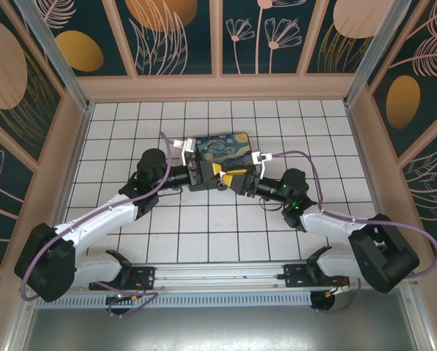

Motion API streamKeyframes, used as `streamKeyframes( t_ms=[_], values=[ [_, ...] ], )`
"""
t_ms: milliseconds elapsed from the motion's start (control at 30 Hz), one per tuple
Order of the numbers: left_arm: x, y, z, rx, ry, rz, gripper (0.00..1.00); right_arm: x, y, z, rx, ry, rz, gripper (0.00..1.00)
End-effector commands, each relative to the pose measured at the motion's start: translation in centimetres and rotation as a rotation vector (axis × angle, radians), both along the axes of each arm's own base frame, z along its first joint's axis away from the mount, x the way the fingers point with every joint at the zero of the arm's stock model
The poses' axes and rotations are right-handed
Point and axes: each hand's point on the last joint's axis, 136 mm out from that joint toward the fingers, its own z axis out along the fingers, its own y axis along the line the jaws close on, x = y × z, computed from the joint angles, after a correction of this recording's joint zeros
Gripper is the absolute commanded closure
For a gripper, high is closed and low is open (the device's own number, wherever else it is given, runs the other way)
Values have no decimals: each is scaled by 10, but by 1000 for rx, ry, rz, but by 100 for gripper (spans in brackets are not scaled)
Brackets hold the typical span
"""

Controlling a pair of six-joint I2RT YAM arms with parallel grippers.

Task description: Unlock the padlock with the key

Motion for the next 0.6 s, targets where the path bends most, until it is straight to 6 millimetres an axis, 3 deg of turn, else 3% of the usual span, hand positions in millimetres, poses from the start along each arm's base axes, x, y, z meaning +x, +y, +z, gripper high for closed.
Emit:
streamKeyframes(
  t_ms=[0,133,567],
  values=[
    [-1,1,19,-63,-47,9,100,-4,-2,24,111,-37,-4,53],
    [-1,0,23,-71,-58,6,100,-5,0,24,136,-16,12,63],
    [-4,3,23,-80,-64,9,100,-5,2,33,208,12,32,74]
  ],
)
